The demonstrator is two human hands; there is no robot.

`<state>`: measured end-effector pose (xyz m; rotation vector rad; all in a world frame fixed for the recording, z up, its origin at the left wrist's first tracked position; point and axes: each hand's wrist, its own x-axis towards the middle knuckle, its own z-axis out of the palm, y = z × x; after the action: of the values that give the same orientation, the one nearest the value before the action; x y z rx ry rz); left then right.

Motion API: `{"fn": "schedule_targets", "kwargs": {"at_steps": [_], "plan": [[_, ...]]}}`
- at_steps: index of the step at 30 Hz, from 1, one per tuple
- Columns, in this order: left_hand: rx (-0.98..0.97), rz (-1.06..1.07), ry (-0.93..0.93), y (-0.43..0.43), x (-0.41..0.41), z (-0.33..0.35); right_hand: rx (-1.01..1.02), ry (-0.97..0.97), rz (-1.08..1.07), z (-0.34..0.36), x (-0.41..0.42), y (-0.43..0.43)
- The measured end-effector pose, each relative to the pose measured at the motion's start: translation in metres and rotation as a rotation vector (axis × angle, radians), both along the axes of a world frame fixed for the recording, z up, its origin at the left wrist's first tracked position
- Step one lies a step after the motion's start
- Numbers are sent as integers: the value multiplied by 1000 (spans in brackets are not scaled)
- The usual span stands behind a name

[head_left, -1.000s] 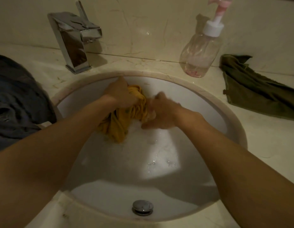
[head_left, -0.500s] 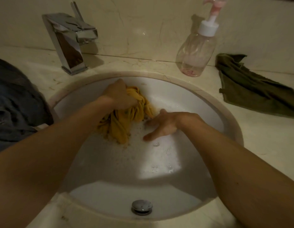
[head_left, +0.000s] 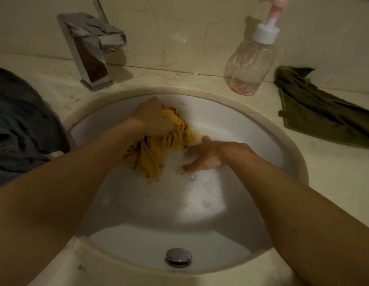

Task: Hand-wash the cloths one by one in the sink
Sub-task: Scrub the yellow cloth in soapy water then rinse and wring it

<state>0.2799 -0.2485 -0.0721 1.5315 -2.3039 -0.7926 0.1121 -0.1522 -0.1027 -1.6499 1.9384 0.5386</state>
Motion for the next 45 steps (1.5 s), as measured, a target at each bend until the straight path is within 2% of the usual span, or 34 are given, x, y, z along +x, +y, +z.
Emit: {"fn": "schedule_targets", "kwargs": {"at_steps": [13, 17, 22, 37, 39, 42, 43, 44, 45], "plan": [[-12, 92, 356, 0, -4, 5, -72, 77, 32, -12, 14, -3], [-43, 110, 418, -1, -5, 5, -55, 37, 11, -12, 9, -7], [-46, 152, 466, -4, -4, 5, -103, -68, -16, -10, 3, -12], [-64, 145, 486, -11, -4, 0, -59, -78, -42, -10, -1, -15], [-61, 153, 487, -10, -4, 0, -172, -148, -68, -2, -2, -17], [-29, 166, 542, -6, -6, 3, -665, -284, -227, 15, -4, -21], [8, 173, 586, -4, -9, 5, -804, -406, -312, 18, -8, -23], [55, 184, 647, -2, -11, 8, -848, -554, -380, 18, -11, -25], [110, 191, 724, 2, -12, 12, -804, -700, -373, 19, -9, -22]]}}
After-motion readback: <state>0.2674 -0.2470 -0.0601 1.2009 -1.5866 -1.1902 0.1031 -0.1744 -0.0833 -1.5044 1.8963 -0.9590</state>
